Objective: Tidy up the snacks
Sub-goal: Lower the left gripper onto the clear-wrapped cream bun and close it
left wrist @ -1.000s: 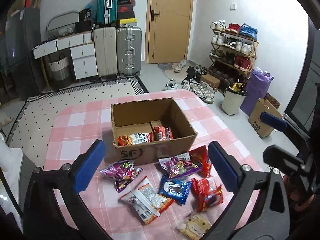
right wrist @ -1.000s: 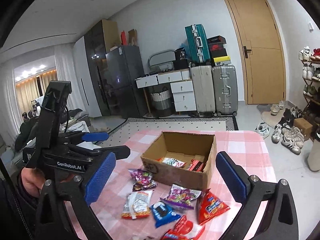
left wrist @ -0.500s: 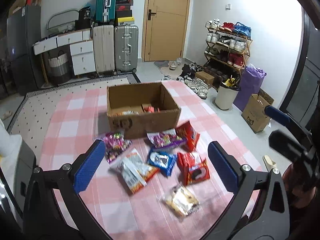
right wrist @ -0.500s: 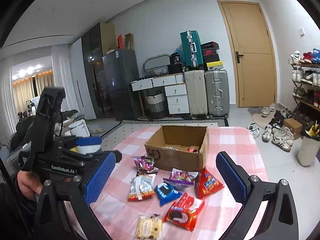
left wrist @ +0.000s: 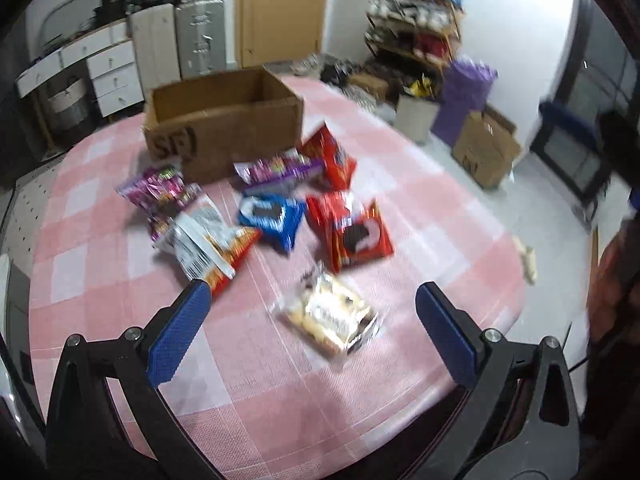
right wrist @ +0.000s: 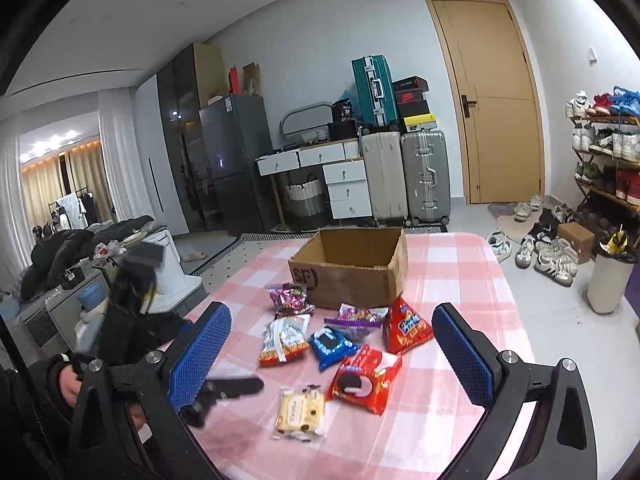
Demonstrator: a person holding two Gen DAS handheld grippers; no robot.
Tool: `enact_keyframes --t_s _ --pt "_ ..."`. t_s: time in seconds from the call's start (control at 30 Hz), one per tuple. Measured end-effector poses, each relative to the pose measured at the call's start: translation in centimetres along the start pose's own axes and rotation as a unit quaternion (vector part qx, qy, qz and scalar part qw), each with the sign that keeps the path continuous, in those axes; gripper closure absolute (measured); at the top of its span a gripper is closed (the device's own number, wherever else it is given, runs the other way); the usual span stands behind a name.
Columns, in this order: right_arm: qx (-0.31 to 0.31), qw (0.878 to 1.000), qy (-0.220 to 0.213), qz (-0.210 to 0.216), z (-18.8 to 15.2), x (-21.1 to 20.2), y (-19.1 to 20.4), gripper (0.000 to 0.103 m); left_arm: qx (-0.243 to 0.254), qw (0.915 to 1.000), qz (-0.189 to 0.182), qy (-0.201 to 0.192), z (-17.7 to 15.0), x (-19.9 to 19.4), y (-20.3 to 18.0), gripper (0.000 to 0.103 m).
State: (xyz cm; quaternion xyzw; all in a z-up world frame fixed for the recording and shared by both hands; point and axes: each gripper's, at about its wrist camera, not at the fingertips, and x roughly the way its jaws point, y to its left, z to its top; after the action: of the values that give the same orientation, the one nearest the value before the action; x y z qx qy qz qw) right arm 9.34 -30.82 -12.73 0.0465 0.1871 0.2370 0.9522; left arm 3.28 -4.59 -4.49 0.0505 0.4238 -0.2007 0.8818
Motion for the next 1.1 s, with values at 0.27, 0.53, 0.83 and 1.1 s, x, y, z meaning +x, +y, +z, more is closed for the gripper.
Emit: enact_keyframes --t_s 0.27,0.53,0.83,1.1 --pt "0.025 1.0 0.011 -0.001 -1.4 0.2 -1.5 0.001 0.065 0.9966 -0.019 0.047 -1.6 4.3 -1.0 0.001" --pt "0.045 0.999 0.029 -0.003 -3.1 1.8 -3.0 0.001 0.101 0.9891 -0.04 0.1 -2.2 8.1 -0.9 0.001" --pt "0.061 0.997 0.047 -0.014 -4.7 3.2 -4.9 0.001 0.159 0.9776 -0.043 0.131 -1.5 11.1 -1.9 0.012" --pt "0.071 0.996 0.049 -0.02 -5.5 2.9 -5.8 0.001 0.17 0.9702 -0.083 0.151 -0.9 12.4 -1.8 0.038"
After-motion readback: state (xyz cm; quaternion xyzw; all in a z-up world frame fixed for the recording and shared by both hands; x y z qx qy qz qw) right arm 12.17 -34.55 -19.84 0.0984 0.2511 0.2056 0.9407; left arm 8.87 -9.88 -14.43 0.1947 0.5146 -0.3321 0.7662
